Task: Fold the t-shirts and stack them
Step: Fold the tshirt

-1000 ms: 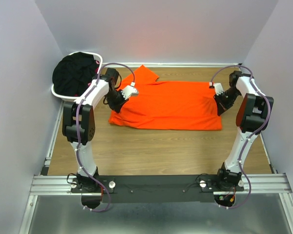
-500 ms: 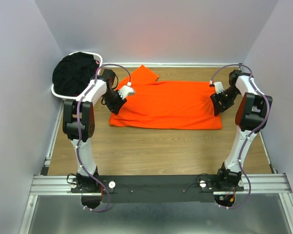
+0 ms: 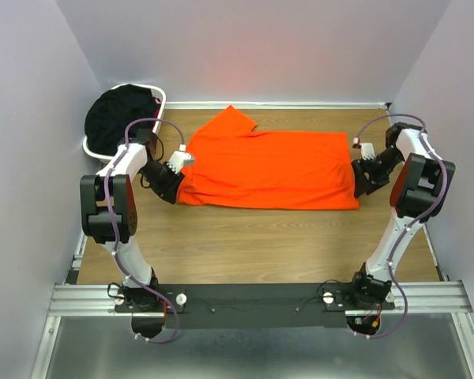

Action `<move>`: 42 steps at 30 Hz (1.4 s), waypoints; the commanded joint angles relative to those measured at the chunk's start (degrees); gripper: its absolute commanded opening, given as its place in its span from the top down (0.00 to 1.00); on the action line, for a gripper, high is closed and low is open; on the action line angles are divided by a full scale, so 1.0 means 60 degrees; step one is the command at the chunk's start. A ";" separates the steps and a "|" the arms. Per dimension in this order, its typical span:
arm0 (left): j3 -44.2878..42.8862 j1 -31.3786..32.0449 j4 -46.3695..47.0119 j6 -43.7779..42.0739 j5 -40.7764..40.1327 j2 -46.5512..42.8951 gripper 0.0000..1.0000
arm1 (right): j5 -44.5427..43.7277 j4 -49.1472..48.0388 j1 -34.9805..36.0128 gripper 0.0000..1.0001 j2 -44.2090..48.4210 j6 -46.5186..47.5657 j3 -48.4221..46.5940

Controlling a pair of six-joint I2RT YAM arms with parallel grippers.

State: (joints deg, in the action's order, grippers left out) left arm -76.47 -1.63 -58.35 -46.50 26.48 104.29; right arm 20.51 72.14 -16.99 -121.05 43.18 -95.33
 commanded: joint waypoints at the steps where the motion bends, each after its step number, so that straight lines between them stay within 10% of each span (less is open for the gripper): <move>1: 0.0469 0.0081 0.0422 -0.0043 0.0757 0.0006 0.51 | 0.0756 0.0296 -0.0053 0.31 -0.0009 -0.0428 0.0229; 16: -0.0087 0.0169 0.0892 0.0279 0.1094 0.0636 0.53 | 0.0668 -0.0304 -0.0053 0.48 -0.0683 -0.0868 0.0625; 26: 0.0059 0.0564 0.0658 0.0060 0.1109 0.1001 0.64 | 0.0449 -0.0290 -0.0053 0.78 -0.0977 -0.0956 0.0200; 34: 0.0424 0.0521 0.0437 0.0103 0.0203 0.0871 0.99 | -0.0298 -0.0319 -0.0053 0.99 -0.0787 -0.0751 0.0258; 42: 0.0381 0.0345 0.0073 -0.0115 0.0303 0.0637 0.87 | -0.0431 -0.0334 -0.0053 0.99 -0.0771 -0.0692 0.0171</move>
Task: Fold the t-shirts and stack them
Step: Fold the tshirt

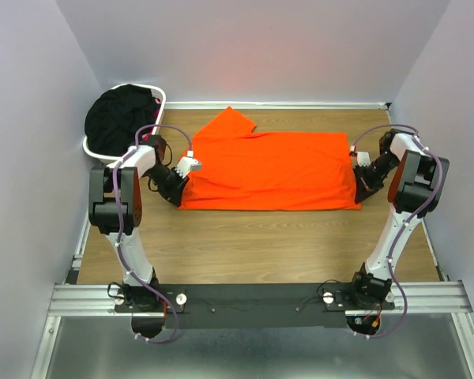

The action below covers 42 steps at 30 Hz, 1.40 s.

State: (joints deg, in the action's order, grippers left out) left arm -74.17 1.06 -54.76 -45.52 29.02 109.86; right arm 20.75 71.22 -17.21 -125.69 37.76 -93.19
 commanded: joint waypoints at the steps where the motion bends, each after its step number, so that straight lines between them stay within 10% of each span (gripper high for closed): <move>1: -0.0016 -0.0103 -0.0613 -0.0396 0.0113 -0.0351 0.82 | -0.0471 -0.0166 -0.0017 0.99 0.0001 0.0211 -0.0187; 4: -0.0045 -0.0103 -0.1023 -0.0777 0.0364 -0.0527 0.64 | -0.0471 -0.0152 -0.0017 0.99 0.0001 0.0225 -0.0172; 11: -0.0045 -0.0103 -0.0981 -0.0662 0.0482 -0.0455 0.60 | -0.0441 -0.0107 -0.0017 0.99 -0.0058 0.0255 -0.0245; 19: 0.0218 -0.0103 -0.0014 0.0072 -0.0352 -0.0132 0.99 | -0.0778 -0.0093 -0.0017 0.99 -0.0014 0.0416 -0.0245; 27: 0.0819 -0.0103 -0.0027 0.0013 -0.0749 -0.0527 1.00 | -0.0983 0.0039 -0.0017 0.99 0.0264 0.0709 -0.0040; 32: -0.0687 -0.0103 -0.0979 -0.0470 -0.0003 -0.0703 0.65 | -0.0676 0.0551 -0.0032 0.45 0.0498 0.1133 -0.0712; 42: -0.3428 0.0350 -0.1552 -0.0075 0.0305 -0.0367 0.55 | -0.0310 0.1372 -0.0017 0.43 -0.0277 0.1339 -0.3526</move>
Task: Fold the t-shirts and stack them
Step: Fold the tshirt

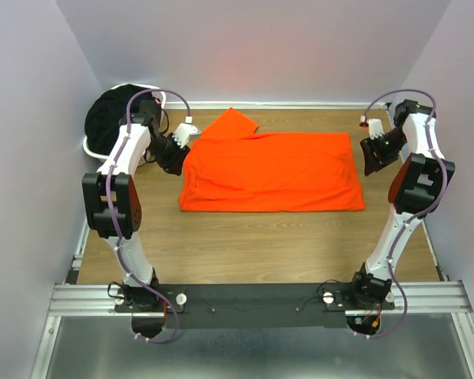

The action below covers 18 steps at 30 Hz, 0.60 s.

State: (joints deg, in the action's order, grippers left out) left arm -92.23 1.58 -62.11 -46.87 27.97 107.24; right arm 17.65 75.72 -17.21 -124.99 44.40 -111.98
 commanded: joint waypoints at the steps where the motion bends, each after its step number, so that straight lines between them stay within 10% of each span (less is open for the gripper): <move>1: -0.0594 0.0365 -0.0313 0.0165 0.0727 0.0230 0.55 | 0.0251 0.0636 0.0055 0.44 -0.0525 0.0289 -0.0452; 18: -0.2426 0.3162 0.0697 0.1263 0.1301 0.2091 0.55 | 0.0091 0.0256 0.1126 0.56 -0.1053 0.0598 0.0265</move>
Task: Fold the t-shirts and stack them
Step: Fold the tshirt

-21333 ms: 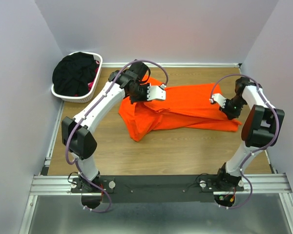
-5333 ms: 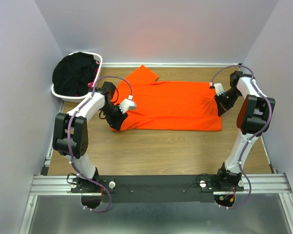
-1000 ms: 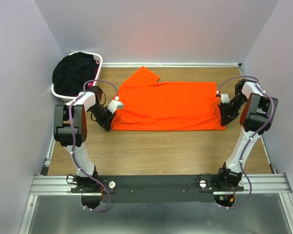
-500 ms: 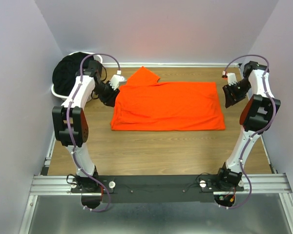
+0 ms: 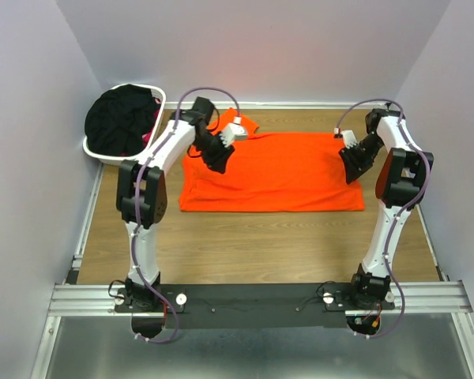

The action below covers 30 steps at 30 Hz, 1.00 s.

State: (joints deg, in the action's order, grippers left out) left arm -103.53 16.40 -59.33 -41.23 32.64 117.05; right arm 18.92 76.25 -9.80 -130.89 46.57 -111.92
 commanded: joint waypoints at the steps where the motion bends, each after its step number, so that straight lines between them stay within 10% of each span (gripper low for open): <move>1: -0.0645 0.1013 0.0395 0.0411 0.0507 0.0689 0.55 | -0.0237 0.0052 -0.0109 0.55 -0.0055 0.0266 0.0414; 30: -0.1906 0.2891 0.1422 0.0998 0.0214 0.2991 0.53 | -0.1087 -0.0359 -0.0124 0.53 0.0018 0.0559 0.0782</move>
State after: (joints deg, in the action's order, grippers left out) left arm -114.93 33.12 -51.27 -34.89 33.93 133.47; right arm 13.78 74.22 -10.24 -130.87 48.75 -106.87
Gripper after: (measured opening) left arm 0.476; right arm 0.480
